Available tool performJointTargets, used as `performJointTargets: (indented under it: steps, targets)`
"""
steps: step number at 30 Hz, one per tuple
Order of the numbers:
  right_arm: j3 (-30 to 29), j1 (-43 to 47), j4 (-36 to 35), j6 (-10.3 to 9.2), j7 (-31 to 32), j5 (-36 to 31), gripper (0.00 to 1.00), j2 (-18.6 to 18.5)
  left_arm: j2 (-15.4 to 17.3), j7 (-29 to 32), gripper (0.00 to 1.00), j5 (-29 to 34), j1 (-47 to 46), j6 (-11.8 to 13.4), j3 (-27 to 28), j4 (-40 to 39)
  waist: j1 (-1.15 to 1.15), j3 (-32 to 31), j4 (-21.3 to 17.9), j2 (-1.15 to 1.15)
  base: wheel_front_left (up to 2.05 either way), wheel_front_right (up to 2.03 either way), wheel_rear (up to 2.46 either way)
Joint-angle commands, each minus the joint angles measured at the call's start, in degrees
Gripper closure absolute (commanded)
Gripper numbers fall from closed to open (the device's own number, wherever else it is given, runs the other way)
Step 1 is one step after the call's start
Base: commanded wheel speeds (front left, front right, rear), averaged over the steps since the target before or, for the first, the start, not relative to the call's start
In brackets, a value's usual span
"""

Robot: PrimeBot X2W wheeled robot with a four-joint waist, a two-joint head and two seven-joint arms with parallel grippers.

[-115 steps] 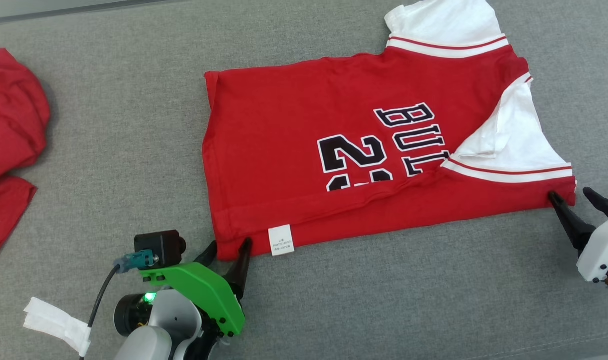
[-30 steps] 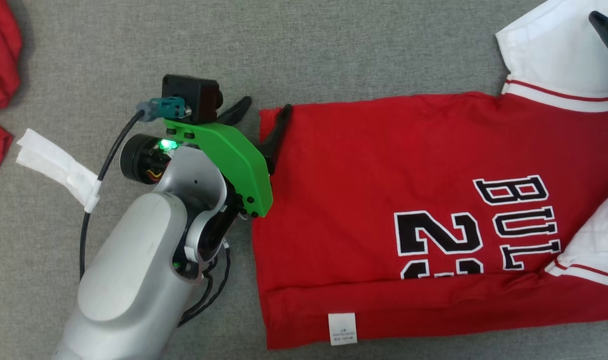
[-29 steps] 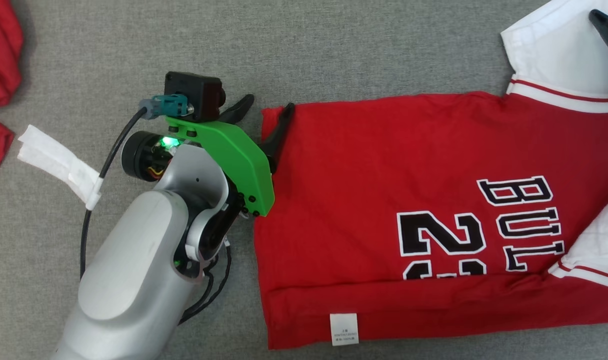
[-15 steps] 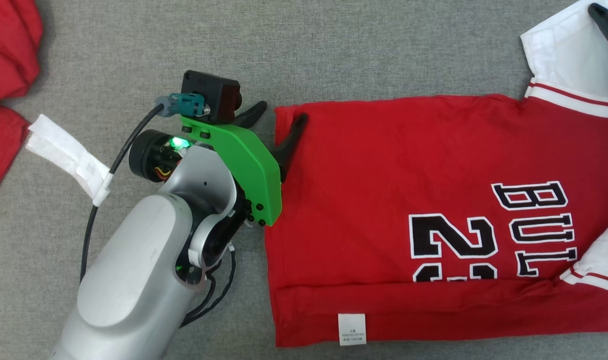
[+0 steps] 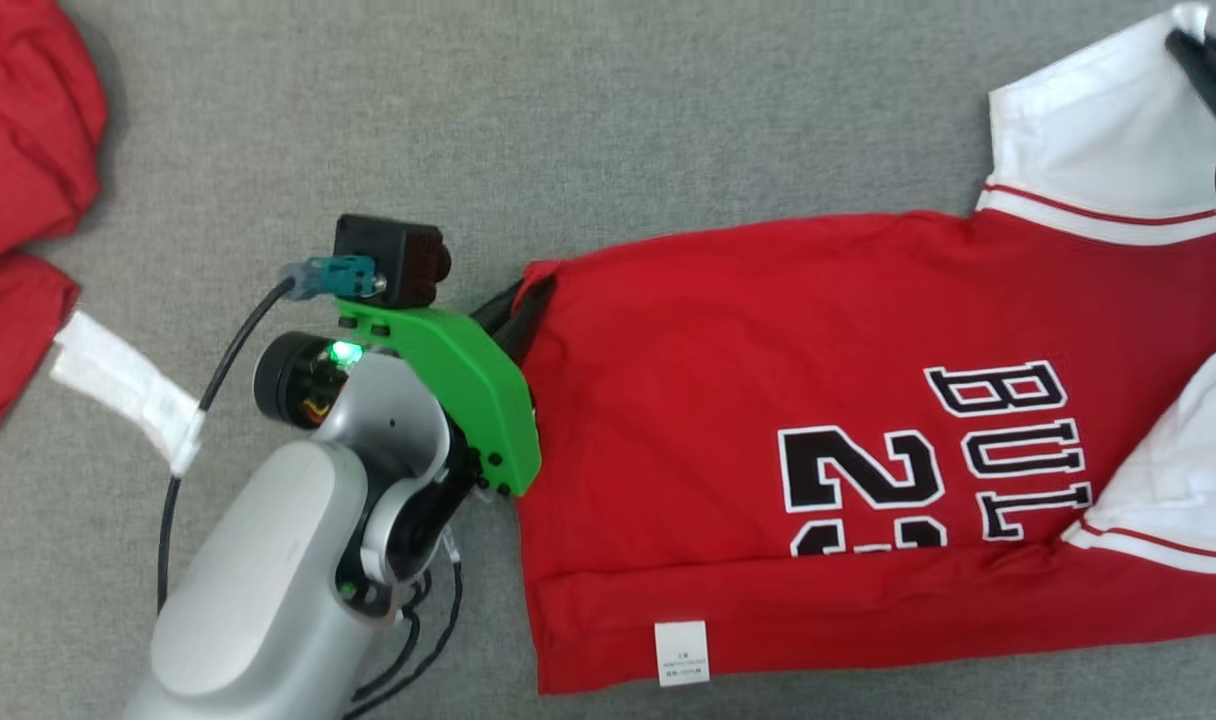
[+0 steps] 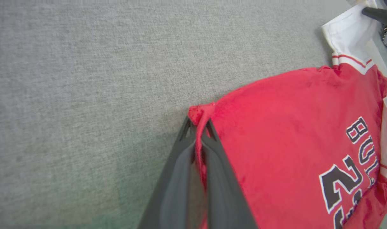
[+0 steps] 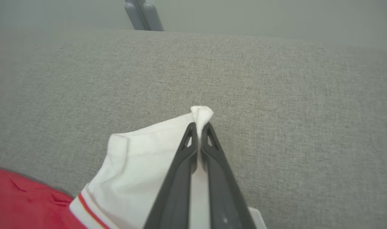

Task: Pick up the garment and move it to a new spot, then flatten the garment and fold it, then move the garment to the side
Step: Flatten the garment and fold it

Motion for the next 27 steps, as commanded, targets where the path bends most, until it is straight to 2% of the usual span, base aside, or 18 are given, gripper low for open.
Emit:
performJointTargets:
  steps: [1, 9, 13, 16, 22, 24, 25, 26, 27]
  targets:
    - [0.3, 2.2, -1.0, 0.00, -1.2, 1.4, 1.00, -0.8, 0.2, -0.8, 1.00, -0.9, 1.8, -0.2, 0.5, -0.5, 0.00, -4.8, -2.3, 0.00, 0.00, 0.00, 0.00]
    - [0.6, 16.9, -9.9, 0.00, -10.1, 7.8, 1.00, -7.4, 2.2, -3.3, 1.00, -3.7, 11.8, 0.2, 1.4, -4.8, 0.00, -14.5, -5.7, 0.00, 0.00, 0.00, 0.00]
    - [-0.1, 25.5, -14.1, 0.00, -14.2, 9.9, 1.00, -10.0, 3.7, -4.4, 1.00, -4.8, 17.0, 0.9, 2.2, -7.5, 0.00, -17.3, -7.5, 0.00, 0.00, 0.00, 0.00]
    - [-0.6, 31.0, -15.8, 0.00, -16.8, 10.9, 1.00, -10.2, 4.6, -5.9, 1.00, -5.1, 20.9, 1.4, 2.9, -8.7, 0.00, -18.3, -8.8, 0.00, 0.00, 0.00, 0.00]
    - [0.0, 39.2, -15.2, 0.00, -19.2, 10.6, 1.00, -6.5, 3.8, -9.9, 1.00, -5.9, 26.6, 1.5, 3.5, -6.7, 0.00, -19.0, -10.2, 0.00, 0.00, 0.00, 0.00]
    - [0.5, 40.2, -13.9, 0.00, -19.0, 9.3, 1.00, -4.6, 3.4, -11.2, 0.73, -5.5, 27.6, 1.4, 3.3, -5.1, 0.00, -19.0, -10.6, 0.00, 0.00, 0.00, 0.00]
    - [0.7, 40.4, -12.7, 0.00, -18.7, 8.2, 0.76, -3.8, 3.7, -11.8, 0.55, -4.8, 28.2, 1.6, 3.2, -3.9, 0.00, -19.2, -10.7, 0.00, 0.00, 0.00, 0.00]
    - [0.8, 40.3, -11.9, 0.00, -18.9, 6.8, 0.33, -3.2, 4.0, -12.2, 0.05, -4.4, 28.8, 1.7, 3.1, -3.2, 0.00, -19.3, -10.9, 0.00, 0.00, 0.00, 0.00]
    - [0.5, 40.2, -10.6, 0.00, -18.8, 5.9, 0.00, -2.3, 3.8, -12.9, 0.00, -4.6, 29.5, 2.0, 3.2, -2.4, 0.00, -19.5, -11.0, 0.00, 0.00, 0.00, 0.00]
